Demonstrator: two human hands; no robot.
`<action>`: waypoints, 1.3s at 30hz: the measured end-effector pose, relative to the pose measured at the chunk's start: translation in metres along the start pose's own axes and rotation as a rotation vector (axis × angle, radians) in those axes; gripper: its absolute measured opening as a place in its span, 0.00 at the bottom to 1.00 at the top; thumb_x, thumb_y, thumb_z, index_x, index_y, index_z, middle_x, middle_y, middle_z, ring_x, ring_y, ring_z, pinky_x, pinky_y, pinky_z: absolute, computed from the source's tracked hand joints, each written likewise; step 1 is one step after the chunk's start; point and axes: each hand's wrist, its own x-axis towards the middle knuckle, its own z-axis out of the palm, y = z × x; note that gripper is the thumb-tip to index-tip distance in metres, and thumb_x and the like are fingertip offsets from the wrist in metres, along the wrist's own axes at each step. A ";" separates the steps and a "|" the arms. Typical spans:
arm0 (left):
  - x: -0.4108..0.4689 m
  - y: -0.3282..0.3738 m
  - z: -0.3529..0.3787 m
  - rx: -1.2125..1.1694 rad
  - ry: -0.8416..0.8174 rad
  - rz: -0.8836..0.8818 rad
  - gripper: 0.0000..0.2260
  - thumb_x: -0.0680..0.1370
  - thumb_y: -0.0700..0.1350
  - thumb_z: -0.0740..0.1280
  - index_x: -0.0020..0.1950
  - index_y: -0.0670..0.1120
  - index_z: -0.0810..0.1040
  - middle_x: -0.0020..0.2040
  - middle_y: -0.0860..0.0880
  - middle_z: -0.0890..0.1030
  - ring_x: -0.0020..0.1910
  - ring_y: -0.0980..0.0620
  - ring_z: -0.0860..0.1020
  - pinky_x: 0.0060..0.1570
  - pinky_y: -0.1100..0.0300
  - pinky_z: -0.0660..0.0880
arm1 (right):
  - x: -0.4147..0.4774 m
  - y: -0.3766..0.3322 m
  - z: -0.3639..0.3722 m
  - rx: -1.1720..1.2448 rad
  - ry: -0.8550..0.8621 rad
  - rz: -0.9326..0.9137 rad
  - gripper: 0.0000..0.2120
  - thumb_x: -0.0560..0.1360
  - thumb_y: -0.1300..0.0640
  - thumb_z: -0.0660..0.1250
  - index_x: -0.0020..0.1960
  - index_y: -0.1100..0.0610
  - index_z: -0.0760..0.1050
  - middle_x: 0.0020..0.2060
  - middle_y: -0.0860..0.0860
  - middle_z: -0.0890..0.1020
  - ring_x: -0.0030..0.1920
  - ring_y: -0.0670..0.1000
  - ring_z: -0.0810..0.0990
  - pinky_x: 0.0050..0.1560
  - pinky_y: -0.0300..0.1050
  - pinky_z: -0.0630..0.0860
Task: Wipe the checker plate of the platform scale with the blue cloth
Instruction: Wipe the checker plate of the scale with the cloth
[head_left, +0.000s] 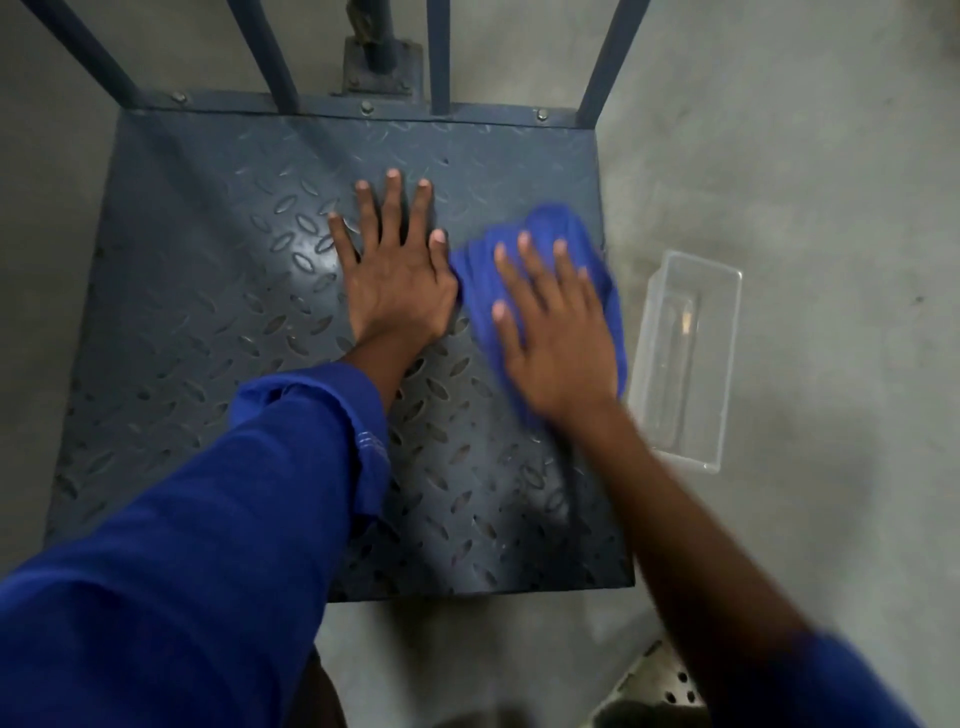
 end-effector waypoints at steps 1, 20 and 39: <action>0.000 0.000 0.000 -0.002 -0.001 0.001 0.28 0.87 0.57 0.42 0.88 0.53 0.47 0.88 0.48 0.46 0.87 0.41 0.43 0.83 0.34 0.39 | -0.038 -0.013 0.001 0.006 -0.030 -0.012 0.27 0.88 0.43 0.49 0.85 0.46 0.52 0.85 0.48 0.53 0.85 0.55 0.47 0.83 0.60 0.52; -0.010 -0.040 -0.025 0.040 -0.214 0.321 0.32 0.87 0.62 0.45 0.88 0.49 0.46 0.87 0.39 0.43 0.86 0.37 0.42 0.80 0.33 0.39 | -0.097 -0.031 0.009 0.023 0.017 0.015 0.26 0.86 0.43 0.54 0.84 0.45 0.59 0.84 0.47 0.60 0.85 0.56 0.54 0.82 0.60 0.56; -0.107 -0.080 -0.012 -0.049 0.049 0.440 0.32 0.88 0.59 0.56 0.87 0.44 0.55 0.87 0.44 0.54 0.87 0.47 0.50 0.85 0.42 0.49 | -0.066 -0.008 0.011 0.031 0.080 0.272 0.28 0.86 0.41 0.50 0.85 0.47 0.56 0.84 0.49 0.57 0.85 0.58 0.52 0.83 0.62 0.53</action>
